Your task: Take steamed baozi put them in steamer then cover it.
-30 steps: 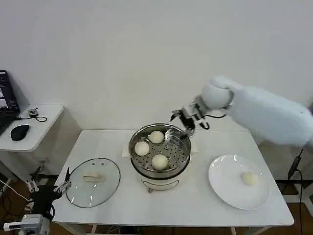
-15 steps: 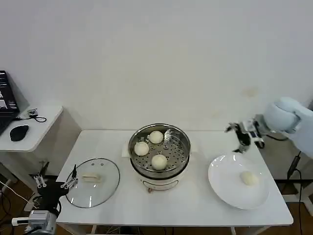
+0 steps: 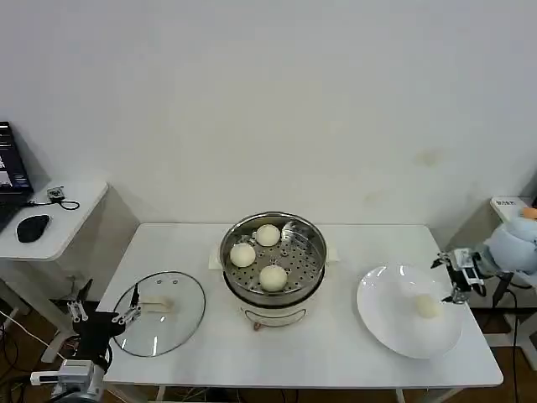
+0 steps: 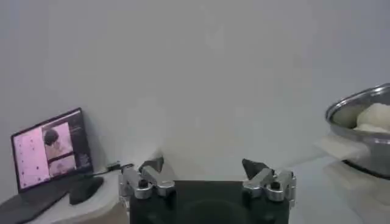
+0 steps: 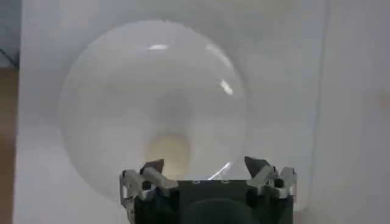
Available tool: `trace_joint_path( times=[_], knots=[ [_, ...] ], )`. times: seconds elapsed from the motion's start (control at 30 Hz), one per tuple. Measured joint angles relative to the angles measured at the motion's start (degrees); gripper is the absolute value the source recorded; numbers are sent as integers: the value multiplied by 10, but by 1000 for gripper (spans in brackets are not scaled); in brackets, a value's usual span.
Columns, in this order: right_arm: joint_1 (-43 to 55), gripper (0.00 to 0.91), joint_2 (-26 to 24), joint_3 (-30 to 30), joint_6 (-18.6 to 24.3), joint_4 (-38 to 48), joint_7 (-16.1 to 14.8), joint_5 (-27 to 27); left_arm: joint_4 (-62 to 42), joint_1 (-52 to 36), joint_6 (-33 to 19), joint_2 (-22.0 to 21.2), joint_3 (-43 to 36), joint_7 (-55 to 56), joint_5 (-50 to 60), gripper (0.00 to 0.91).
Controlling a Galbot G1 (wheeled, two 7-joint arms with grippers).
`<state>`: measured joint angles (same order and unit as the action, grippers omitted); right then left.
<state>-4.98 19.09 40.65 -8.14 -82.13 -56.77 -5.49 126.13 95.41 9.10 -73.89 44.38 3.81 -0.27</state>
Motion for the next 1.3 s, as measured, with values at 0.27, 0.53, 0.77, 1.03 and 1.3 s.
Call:
trace_joint_path(
  times=[0.27, 0.53, 0.77, 1.03, 1.3],
  knots=[
    [-54, 907, 28, -51, 6, 45, -5, -16, 0, 3, 1, -1, 2, -1, 2, 907],
    [-84, 907, 54, -73, 6, 78, -12, -32, 2, 4, 4, -1, 7, -2, 3, 907],
    [-95, 907, 73, -81, 9, 104, -12, -43, 1, 3, 4, 0, 8, -2, 3, 907],
    [-103, 816, 102, -87, 8, 133, -15, -53, -1, 3, 5, -1, 10, -2, 3, 907],
    [-104, 675, 115, -89, 3, 146, -20, -61, -3, 1, 6, -2, 10, -2, 2, 907]
  ],
)
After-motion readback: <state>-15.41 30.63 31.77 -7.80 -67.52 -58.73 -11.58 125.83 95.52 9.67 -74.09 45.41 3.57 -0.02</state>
